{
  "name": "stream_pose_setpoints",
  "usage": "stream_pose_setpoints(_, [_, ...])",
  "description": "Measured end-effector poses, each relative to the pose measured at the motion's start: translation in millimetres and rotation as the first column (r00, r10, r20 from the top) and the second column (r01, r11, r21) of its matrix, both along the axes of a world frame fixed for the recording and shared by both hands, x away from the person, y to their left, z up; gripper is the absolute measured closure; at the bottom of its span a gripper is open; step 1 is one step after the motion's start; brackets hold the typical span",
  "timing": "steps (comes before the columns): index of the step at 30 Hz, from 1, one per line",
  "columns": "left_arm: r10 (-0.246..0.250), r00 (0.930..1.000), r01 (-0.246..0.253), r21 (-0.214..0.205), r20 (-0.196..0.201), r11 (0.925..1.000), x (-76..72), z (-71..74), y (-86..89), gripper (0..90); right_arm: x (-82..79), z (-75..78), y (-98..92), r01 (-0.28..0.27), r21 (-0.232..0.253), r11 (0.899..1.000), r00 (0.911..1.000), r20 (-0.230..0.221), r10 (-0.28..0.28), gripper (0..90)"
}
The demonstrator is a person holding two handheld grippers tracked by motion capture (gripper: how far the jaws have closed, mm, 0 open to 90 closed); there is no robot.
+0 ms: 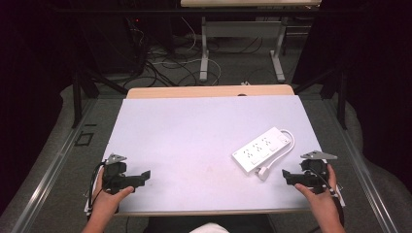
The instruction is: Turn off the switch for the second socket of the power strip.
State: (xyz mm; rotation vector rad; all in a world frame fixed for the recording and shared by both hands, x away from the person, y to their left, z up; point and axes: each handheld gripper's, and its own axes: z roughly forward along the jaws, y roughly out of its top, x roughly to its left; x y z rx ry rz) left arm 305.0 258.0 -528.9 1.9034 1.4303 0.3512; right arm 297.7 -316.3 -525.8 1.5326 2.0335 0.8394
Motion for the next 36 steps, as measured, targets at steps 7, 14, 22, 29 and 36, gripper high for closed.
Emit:
stream_pose_setpoints(7, [-0.003,1.0,0.003,0.002,-0.004,1.0,0.9,-0.9,0.7,0.5,2.4,-8.5,-10.3,0.027,0.034,0.999,0.9996,0.01,-0.028,8.8])
stream_pose_setpoints(14, [-0.003,1.0,0.003,0.005,-0.009,1.0,1.7,-1.5,0.0,0.6,5.6,-15.2,-24.1,0.056,0.068,0.996,0.9983,0.011,-0.057,9.0])
stream_pose_setpoints(22, [-0.002,1.0,0.002,-0.001,-0.008,1.0,2.5,-2.7,-1.2,0.6,7.6,-20.2,-35.4,0.097,0.1,0.99,0.9953,-0.009,-0.096,9.0])
stream_pose_setpoints(29, [-0.005,0.9999,0.005,-0.001,-0.011,1.0,3.5,-3.2,-1.6,0.6,8.1,-22.7,-41.5,0.13,0.095,0.987,0.9915,-0.008,-0.13,9.0])
stream_pose_setpoints(36, [-0.006,0.9999,0.006,0.0,-0.012,1.0,4.1,-3.8,-2.2,0.6,9.2,-24.8,-44.6,0.128,0.106,0.986,0.9918,-0.017,-0.127,6.7])
